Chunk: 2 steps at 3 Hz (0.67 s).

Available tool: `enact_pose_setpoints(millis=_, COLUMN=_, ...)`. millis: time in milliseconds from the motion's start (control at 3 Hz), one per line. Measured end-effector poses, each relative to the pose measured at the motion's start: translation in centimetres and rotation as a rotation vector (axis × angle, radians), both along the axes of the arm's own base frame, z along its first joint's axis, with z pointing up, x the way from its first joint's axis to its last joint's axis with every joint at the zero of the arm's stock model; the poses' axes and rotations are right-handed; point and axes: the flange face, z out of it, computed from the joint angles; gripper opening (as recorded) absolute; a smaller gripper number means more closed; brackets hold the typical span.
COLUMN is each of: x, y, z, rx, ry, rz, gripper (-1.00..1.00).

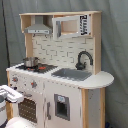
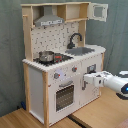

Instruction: Play with the kitchen

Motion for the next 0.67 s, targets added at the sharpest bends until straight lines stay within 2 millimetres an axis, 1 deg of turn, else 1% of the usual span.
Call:
enact_pose_setpoints(millis=333, x=-1.2, y=2.5, z=0.9, rx=0.111, ry=-0.022, rz=0.048, gripper=1.0)
enact_pose_setpoints(millis=667, x=-2.8, y=6.1, z=1.3, rx=0.2, ry=-0.036, rz=0.105, gripper=1.0)
